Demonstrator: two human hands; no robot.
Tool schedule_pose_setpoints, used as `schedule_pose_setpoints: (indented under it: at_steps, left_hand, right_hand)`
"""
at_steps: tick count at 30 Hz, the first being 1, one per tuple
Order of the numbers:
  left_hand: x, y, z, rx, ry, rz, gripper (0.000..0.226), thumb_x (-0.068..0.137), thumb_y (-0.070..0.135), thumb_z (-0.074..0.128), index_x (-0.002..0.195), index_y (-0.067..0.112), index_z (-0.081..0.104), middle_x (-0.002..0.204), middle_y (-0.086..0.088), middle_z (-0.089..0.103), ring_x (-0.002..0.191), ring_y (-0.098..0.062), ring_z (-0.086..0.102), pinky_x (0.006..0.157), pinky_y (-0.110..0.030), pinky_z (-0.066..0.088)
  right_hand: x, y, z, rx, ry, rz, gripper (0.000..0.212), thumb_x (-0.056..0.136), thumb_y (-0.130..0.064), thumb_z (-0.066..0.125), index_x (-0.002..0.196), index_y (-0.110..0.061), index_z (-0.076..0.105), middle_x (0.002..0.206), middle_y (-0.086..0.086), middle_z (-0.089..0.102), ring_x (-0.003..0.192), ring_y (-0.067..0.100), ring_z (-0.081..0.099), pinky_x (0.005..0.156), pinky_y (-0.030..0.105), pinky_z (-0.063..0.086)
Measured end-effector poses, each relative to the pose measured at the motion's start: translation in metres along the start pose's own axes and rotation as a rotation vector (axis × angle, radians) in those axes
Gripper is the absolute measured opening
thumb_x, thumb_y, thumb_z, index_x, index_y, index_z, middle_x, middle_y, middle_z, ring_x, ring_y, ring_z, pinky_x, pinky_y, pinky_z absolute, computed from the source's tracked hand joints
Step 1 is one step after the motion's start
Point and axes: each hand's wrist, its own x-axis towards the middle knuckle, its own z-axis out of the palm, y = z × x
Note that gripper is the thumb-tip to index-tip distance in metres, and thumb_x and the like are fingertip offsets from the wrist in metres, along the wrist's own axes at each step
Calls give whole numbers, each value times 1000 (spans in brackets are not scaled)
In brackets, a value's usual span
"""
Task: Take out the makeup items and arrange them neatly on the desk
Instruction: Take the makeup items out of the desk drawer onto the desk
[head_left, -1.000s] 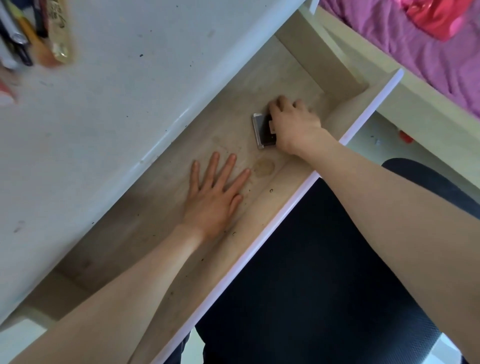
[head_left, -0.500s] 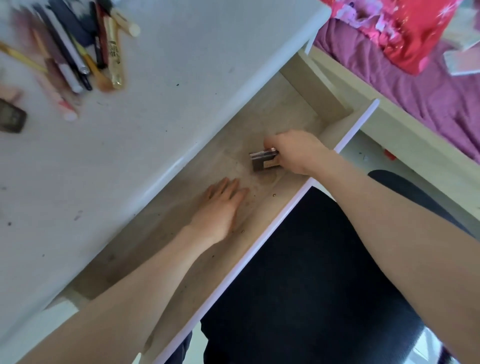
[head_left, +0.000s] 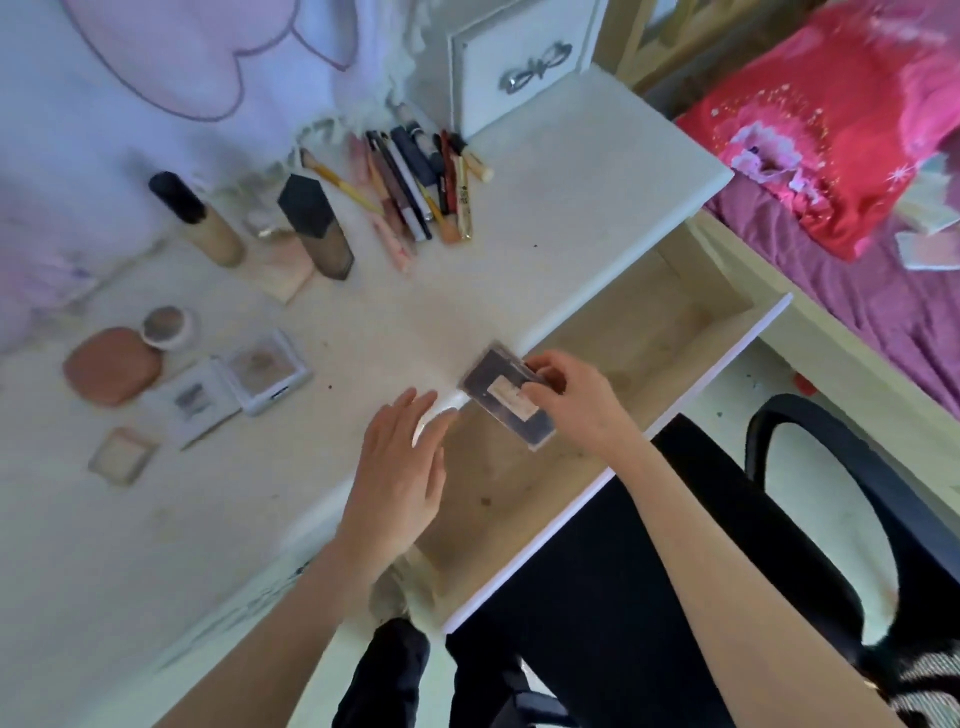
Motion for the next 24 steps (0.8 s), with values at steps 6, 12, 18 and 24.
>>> schedule_pose_setpoints:
  at_steps: [6,12,18,24]
  left_hand:
    - [-70,-63,-24,112,-209,-291,51,95,25,44,144,22,30,153,-14,19,142,-36,11,111,-58,8]
    - [-108,-108,-46,114,-211,-353,50,94,41,34,141,22,38,150,-14,27,137,-39,24,102,-68,18]
    - [-114,-125,-32,108,-267,-348,54,98,45,21,137,38,-16,154,-1,-17,136,-24,-29,107,-59,-11]
    - [-113,-126,-34,81,-303,-346,53,97,46,15,137,40,-19,154,2,-20,138,-21,-28,106,-57,-16]
  right_hand:
    - [-9,-60,83,359,-91,259,14,92,-15,55,107,-16,54,102,2,64,89,16,63,65,17,49]
    - [-8,-97,136,578,5,465,17,91,0,50,106,-3,55,98,14,63,74,20,62,61,27,53]
    - [-8,-109,166,659,172,581,14,87,6,52,95,-1,61,91,15,63,75,24,61,65,33,55]
    - [-8,-110,179,541,201,596,11,85,-2,54,75,-4,59,79,12,55,75,19,52,84,34,54]
